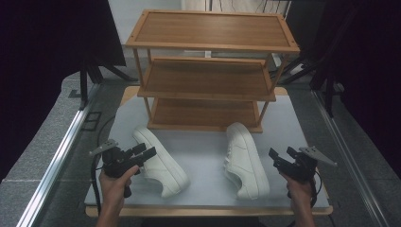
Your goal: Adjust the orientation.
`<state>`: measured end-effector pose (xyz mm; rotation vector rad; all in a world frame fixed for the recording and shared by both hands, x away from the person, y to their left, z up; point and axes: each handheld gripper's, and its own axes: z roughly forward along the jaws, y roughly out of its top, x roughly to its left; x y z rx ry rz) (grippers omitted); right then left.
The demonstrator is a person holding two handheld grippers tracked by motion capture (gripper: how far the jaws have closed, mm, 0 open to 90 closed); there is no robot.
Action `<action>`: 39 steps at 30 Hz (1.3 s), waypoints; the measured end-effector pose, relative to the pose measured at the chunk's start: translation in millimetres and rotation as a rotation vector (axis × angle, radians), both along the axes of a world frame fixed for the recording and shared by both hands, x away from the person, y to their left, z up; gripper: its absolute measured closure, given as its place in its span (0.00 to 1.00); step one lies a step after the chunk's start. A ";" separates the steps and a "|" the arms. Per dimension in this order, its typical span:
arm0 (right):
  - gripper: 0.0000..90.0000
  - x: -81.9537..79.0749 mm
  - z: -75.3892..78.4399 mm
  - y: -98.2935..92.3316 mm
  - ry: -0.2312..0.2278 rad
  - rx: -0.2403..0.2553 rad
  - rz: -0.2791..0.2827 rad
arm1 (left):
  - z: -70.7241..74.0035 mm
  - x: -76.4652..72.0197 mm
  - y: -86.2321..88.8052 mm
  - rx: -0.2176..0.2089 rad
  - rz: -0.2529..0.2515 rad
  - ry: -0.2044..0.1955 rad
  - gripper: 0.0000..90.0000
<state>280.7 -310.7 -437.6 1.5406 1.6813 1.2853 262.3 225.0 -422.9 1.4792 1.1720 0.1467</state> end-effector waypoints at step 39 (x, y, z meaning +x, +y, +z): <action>0.30 -24.1 9.5 -17.4 -0.014 0.108 -0.008 | -4.5 -41.5 -25.3 0.095 -0.069 0.017 0.41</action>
